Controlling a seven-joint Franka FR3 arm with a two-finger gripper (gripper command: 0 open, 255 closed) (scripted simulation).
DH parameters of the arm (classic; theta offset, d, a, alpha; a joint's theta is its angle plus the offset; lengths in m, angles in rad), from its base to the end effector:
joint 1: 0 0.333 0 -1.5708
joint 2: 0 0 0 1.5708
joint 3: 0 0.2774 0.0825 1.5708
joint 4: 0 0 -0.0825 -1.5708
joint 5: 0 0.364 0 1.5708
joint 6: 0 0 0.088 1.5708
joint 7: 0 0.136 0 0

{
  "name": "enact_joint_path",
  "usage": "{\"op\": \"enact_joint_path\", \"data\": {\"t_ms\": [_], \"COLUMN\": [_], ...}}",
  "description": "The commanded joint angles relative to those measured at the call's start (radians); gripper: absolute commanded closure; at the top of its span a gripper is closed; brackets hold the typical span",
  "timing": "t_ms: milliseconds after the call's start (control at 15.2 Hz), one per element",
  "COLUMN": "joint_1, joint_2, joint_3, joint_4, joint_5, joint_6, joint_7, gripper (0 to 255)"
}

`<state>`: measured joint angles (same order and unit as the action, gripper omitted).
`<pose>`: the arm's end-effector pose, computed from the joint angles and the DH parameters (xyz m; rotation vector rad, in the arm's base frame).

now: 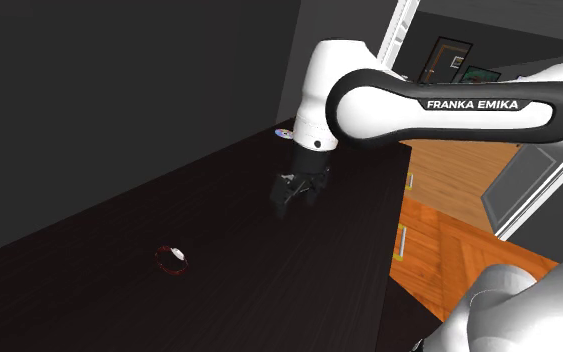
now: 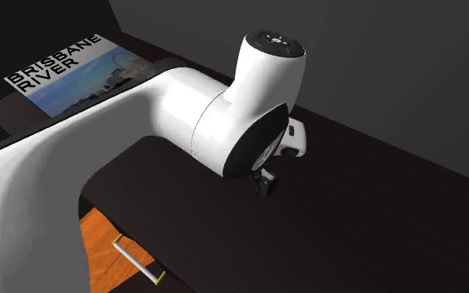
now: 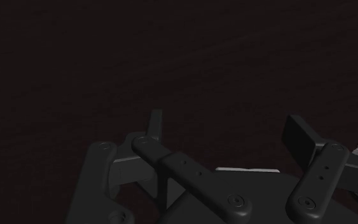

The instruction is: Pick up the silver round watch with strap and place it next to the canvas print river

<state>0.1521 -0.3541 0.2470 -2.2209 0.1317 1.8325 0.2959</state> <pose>0.3971 0.1868 0.4505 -3.1145 -0.0775 0.0841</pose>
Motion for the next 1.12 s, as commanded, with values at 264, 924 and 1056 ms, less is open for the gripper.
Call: {"op": "enact_joint_path", "data": {"t_ms": [264, 924, 1056], "joint_1": [0.036, 0.123, 0.144], "joint_2": [0.182, 0.521, 0.577], "joint_3": [0.077, 0.171, 0.178], "joint_4": [0.124, 0.421, 0.479], "joint_5": [0.0, -0.083, -0.102], "joint_6": [0.062, 0.101, 0.098], "joint_7": [0.081, 0.228, 0.25], "gripper": [0, 0, 0]}}
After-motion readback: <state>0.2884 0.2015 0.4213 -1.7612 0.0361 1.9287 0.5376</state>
